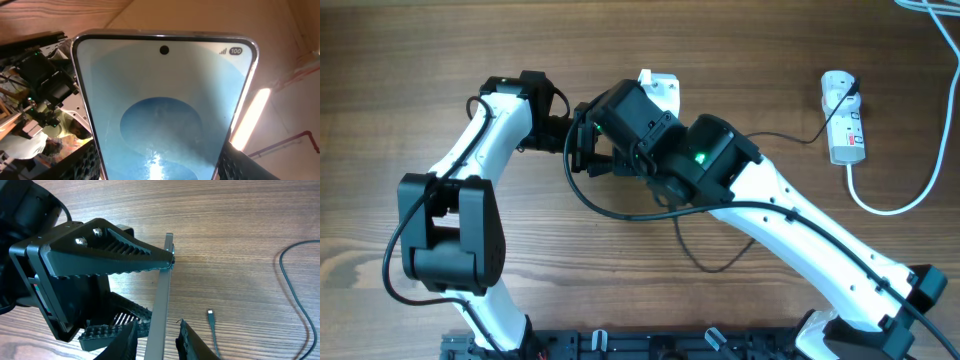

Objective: Plug charger to phone and switch on socket

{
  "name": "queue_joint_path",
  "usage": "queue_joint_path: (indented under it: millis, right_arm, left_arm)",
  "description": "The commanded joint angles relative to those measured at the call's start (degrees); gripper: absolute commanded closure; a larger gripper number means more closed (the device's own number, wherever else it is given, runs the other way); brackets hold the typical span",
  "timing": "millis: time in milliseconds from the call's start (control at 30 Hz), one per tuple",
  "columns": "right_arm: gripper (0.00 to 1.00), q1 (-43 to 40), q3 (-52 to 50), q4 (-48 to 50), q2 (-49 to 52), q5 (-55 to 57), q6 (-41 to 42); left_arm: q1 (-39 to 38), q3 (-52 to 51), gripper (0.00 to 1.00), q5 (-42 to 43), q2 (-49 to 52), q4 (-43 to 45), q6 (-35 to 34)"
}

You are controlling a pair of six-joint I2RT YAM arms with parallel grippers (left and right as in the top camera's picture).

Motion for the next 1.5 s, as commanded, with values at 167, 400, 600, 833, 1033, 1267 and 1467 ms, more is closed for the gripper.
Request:
queue_joint_path:
  millis: [167,400,600,833,1033,1267,1467]
  right_arm:
    - [0.76,0.3,0.9,0.2,2.4,2.9,-0.2]
    - [0.76,0.3,1.2,-0.3,2.3,2.9,-0.2]
    - [0.78,0.3,1.5,-0.9,1.9,2.9,-0.4]
    - [0.81,0.3,1.5,-0.8,1.9,2.9,-0.4]
    - [0.86,0.3,1.5,-0.6,1.9,2.2,-0.1]
    - [0.94,0.3,1.5,-0.6,1.9,1.8,-0.1]
    - [0.95,0.3,1.5,-0.4,1.9,1.0,1.7]
  left_arm:
    - [0.2,1.3,0.44,3.0,-1.9,0.0,-0.5]
    - [0.2,1.3,0.44,3.0,-1.9,0.0,-0.5]
    - [0.2,1.3,0.44,3.0,-1.9,0.0,-0.5]
    - [0.2,1.3,0.44,3.0,-1.9,0.0,-0.5]
    - [0.2,1.3,0.44,3.0,-1.9,0.0,-0.5]
    - [0.2,1.3,0.43,3.0,-1.9,0.0,-0.5]
    - [0.2,1.3,0.34,3.0,-1.9,0.0,-0.5]
